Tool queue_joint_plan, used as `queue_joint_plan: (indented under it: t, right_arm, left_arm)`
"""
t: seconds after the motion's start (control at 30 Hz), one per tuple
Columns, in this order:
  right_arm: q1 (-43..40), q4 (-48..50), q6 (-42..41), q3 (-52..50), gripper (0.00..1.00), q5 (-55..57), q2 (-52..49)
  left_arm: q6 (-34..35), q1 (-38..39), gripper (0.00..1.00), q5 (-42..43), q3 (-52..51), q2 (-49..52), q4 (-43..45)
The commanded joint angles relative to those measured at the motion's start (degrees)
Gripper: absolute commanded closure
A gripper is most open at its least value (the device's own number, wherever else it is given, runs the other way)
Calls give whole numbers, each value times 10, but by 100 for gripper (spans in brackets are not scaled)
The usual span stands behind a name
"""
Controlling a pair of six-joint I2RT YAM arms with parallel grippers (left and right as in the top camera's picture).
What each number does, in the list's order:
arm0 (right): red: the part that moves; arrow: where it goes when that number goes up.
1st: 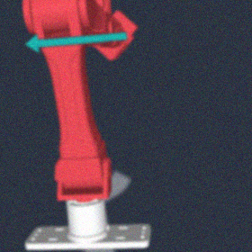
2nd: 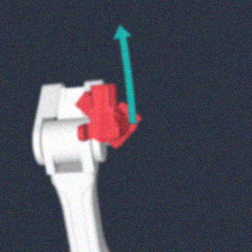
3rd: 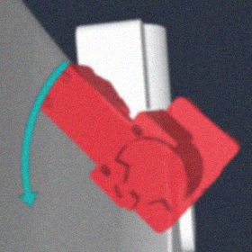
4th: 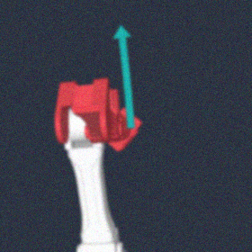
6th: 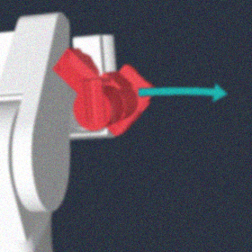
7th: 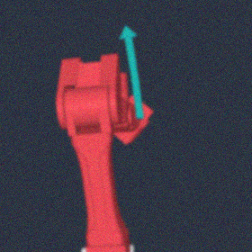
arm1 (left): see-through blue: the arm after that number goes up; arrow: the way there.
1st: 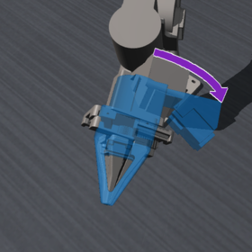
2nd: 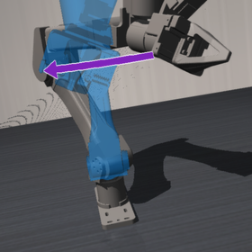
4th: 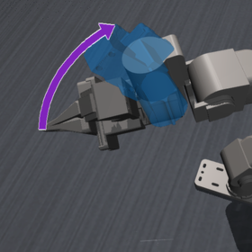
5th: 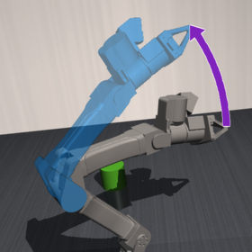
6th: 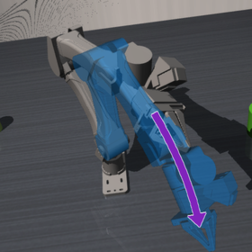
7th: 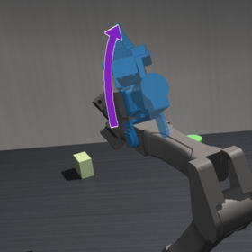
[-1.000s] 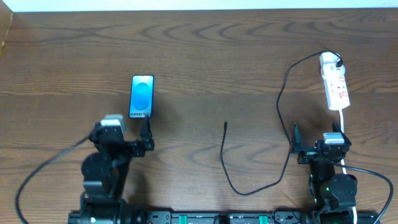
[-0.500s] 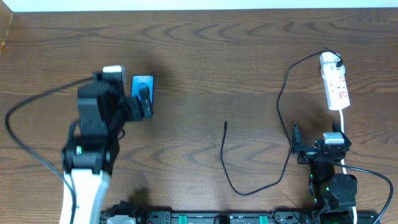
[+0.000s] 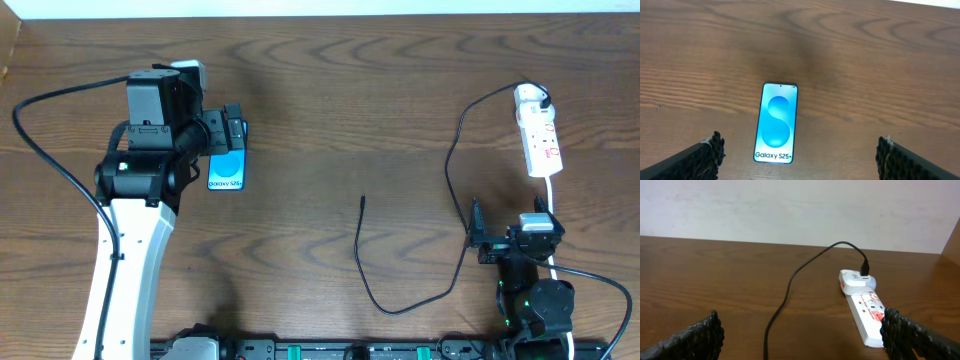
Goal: Plug charger to phone and switch on socket
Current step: 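Move the left gripper forward over the blue phone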
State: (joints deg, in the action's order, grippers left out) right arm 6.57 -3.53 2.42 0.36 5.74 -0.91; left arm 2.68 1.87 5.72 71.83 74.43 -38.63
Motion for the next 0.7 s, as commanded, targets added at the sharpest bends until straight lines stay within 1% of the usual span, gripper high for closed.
queue_joint_plan:
  t: [0.0, 0.33, 0.67]
  right_arm:
    - [3, -2, 9, 0, 1, -3, 2]
    - [3, -2, 9, 0, 1, -3, 2]
    - [3, -2, 9, 0, 1, -3, 2]
  left_arm:
    - [-9, -6, 2, 3, 17, 2, -7]
    - [-7, -48, 2, 29, 17, 5, -20]
    - [-10, -51, 2, 28, 17, 9, -27]
